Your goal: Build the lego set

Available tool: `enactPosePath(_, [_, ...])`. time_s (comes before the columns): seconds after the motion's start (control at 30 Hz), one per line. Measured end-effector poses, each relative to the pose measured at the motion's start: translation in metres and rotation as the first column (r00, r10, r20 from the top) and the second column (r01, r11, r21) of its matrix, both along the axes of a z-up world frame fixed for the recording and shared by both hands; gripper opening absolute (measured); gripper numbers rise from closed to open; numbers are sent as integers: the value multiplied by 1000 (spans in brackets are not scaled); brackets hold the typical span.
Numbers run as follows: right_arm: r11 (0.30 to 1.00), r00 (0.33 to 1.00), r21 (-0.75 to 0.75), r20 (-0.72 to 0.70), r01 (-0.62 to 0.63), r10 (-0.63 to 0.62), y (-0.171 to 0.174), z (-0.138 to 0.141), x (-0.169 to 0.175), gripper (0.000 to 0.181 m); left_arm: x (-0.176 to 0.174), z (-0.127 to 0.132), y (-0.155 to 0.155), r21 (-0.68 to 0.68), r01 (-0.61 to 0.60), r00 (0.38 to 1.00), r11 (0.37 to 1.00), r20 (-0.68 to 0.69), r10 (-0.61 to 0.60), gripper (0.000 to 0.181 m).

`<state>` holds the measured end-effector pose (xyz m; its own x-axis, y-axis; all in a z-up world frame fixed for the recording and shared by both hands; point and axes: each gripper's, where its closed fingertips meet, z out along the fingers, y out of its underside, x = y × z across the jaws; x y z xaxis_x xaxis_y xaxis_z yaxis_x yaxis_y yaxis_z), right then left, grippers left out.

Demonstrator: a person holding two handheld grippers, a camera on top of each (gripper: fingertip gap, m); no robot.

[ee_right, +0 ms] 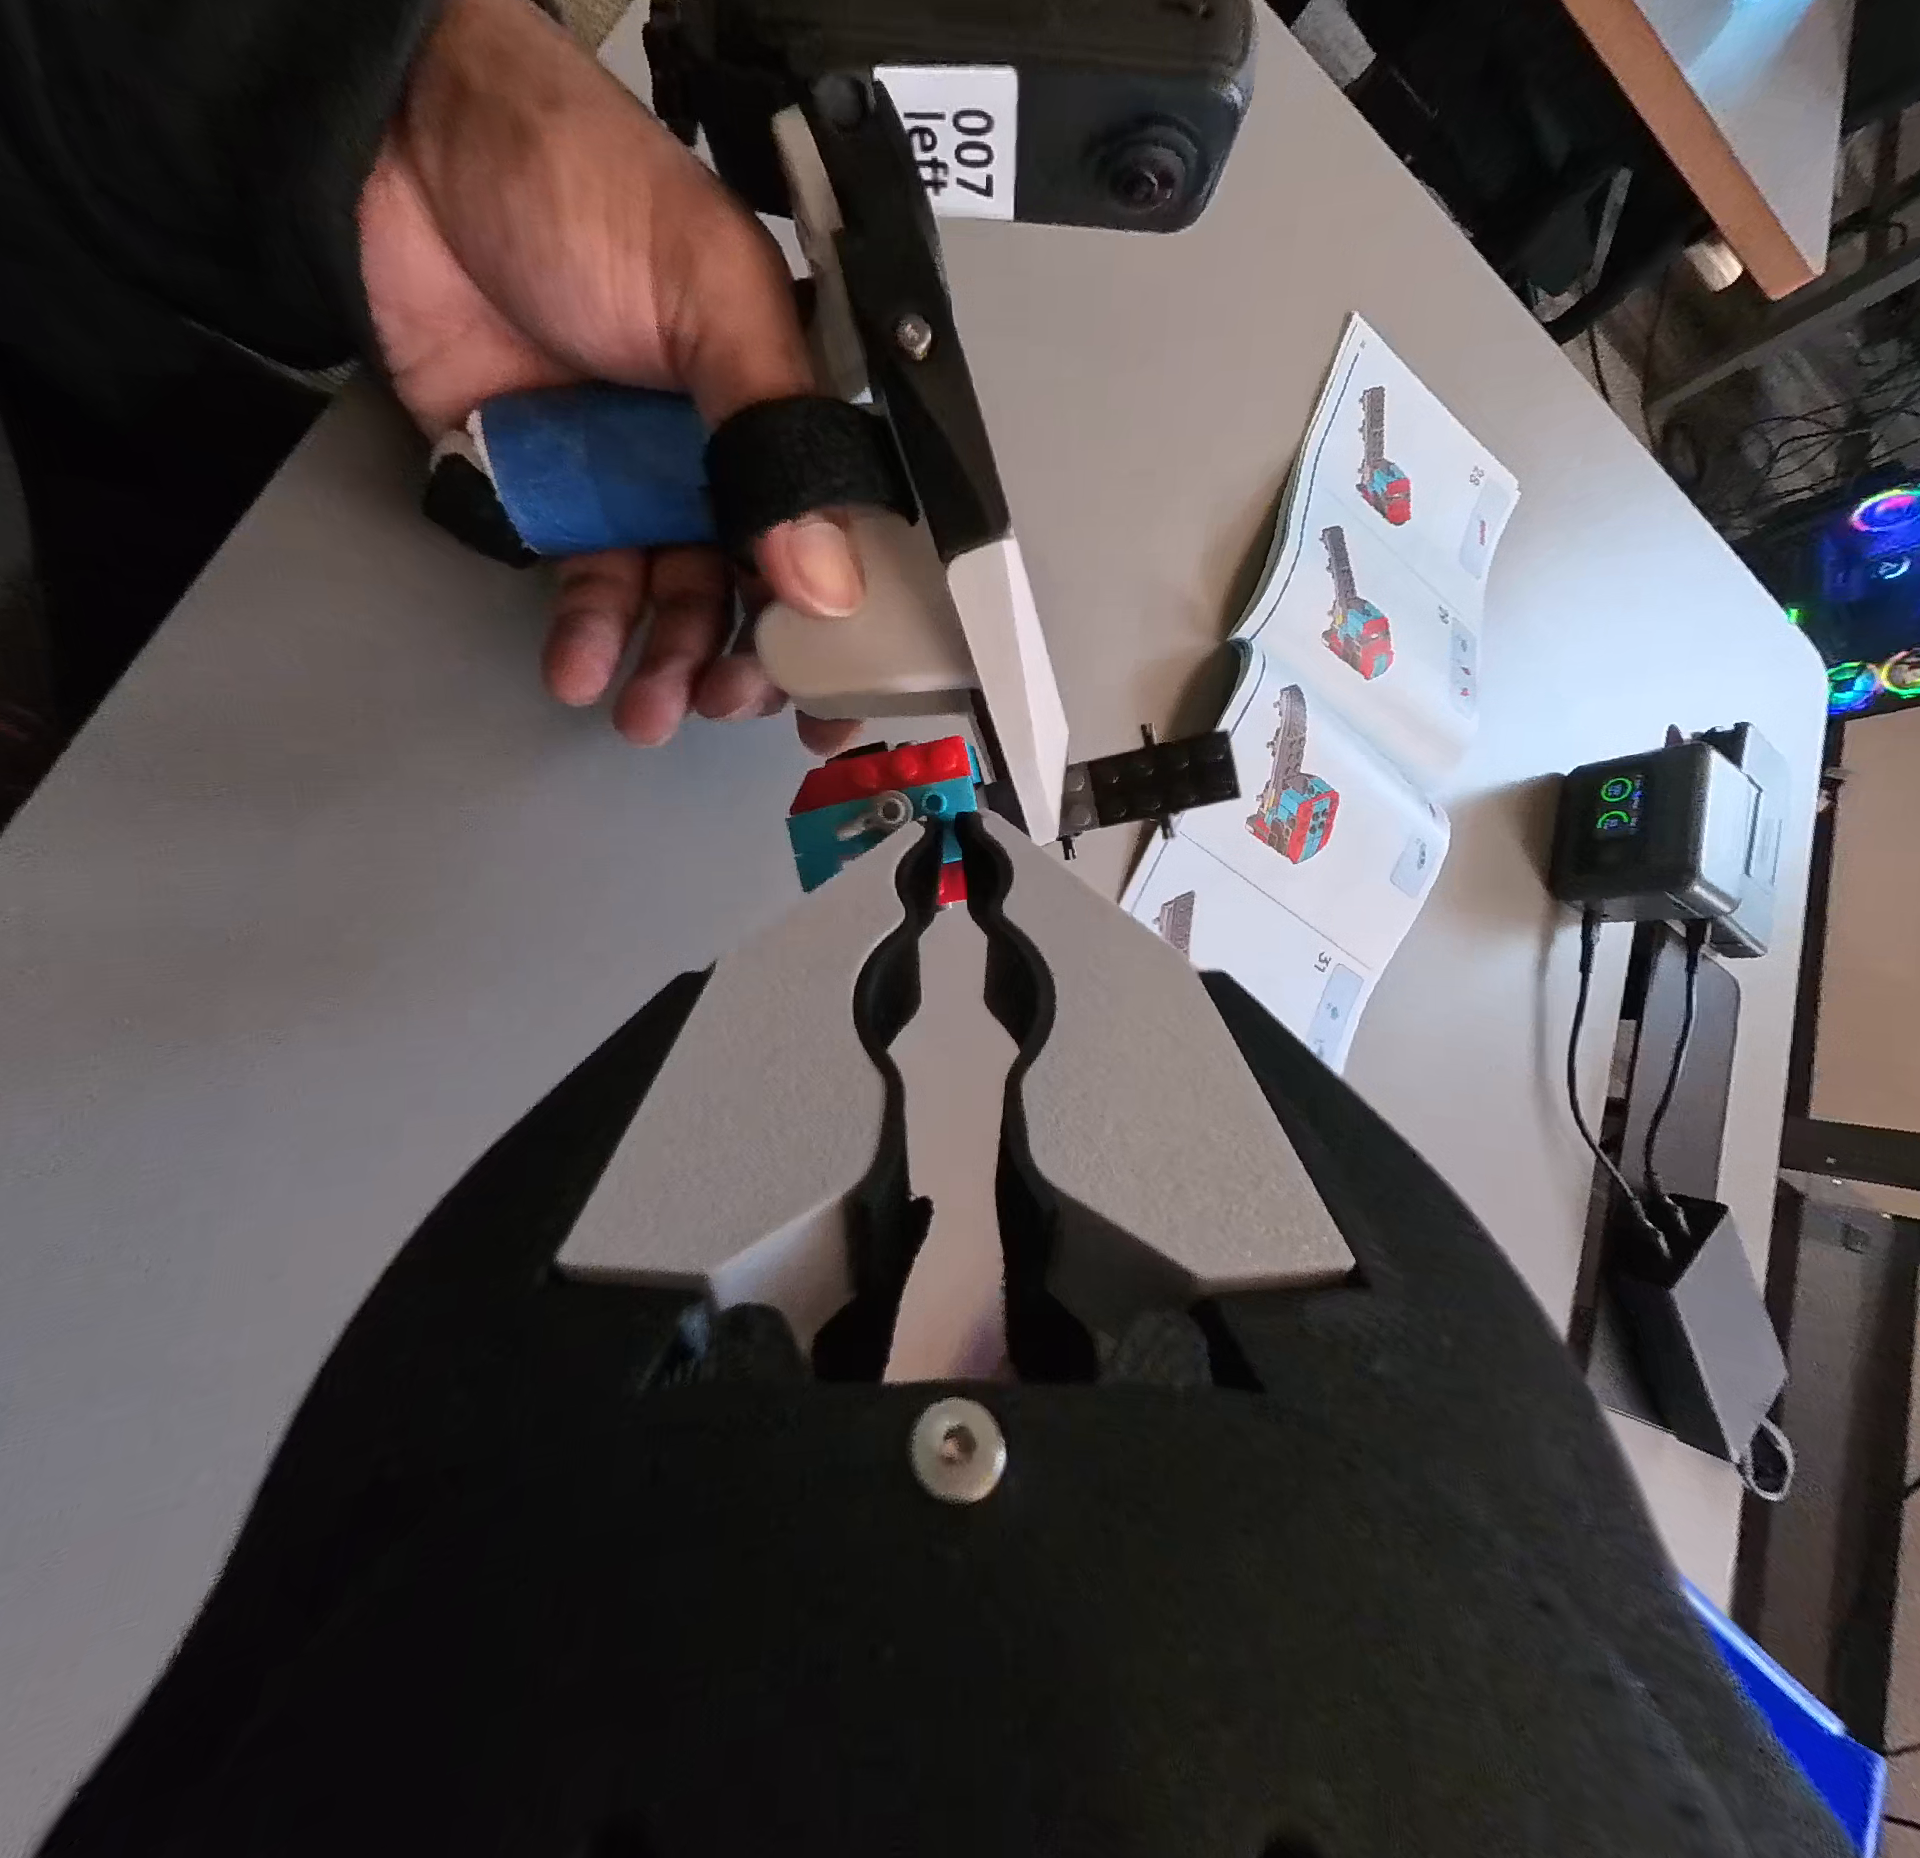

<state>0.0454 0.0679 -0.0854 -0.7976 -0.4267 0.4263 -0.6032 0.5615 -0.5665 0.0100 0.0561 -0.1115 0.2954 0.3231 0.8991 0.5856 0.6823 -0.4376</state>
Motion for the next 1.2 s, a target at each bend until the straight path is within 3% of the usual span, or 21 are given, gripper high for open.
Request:
enactPosePath(0.3, [999, 996, 43, -82, -15, 18, 2, -2, 0, 6, 0, -1, 0, -33, -7, 1000, 999, -4, 6, 14])
enactPosePath(1.2, [988, 995, 150, -88, -30, 43, 5, -2, -2, 9, 1, -1, 2, -100, -3, 1000, 995, -30, 0, 14])
